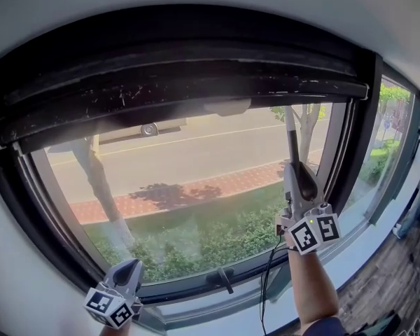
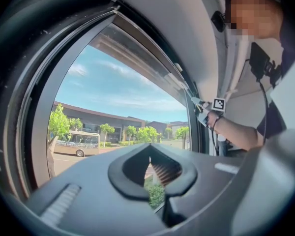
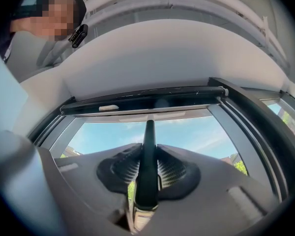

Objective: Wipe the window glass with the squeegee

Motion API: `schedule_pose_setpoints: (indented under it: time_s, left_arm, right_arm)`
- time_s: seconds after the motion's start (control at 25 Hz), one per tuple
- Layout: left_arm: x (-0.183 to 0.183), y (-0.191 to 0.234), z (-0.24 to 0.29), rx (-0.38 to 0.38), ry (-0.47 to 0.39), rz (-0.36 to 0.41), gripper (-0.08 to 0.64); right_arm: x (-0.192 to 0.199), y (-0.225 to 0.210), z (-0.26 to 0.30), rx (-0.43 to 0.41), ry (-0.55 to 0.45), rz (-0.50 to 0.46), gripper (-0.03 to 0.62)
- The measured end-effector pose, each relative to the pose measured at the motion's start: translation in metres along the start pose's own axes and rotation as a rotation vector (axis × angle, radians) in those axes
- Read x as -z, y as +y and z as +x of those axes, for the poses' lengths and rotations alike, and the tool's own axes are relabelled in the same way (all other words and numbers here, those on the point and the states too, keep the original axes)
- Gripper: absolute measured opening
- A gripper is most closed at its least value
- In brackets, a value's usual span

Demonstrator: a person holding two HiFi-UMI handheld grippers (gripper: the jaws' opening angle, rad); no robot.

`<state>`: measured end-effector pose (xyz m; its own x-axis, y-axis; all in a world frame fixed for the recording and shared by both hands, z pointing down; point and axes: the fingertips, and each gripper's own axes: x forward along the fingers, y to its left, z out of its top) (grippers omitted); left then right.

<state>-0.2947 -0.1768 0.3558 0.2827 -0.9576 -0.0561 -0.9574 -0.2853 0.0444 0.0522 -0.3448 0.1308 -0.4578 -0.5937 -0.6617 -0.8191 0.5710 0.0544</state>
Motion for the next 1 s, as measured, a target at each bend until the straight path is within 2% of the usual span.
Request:
schedule_pose_setpoints:
  time_s: [0.52,1.0]
  left_arm:
    - [0.015,-0.012,0.012,0.048,0.032,-0.025,0.005]
    - [0.022,-0.018,0.000,0.041,0.038,-0.048,0.005]
  right_arm:
    - [0.030,0.000,-0.038,0.020,0.088,0.014,0.100]
    - [0.061,0.009,-0.070,0.039,0.158,0.065,0.100]
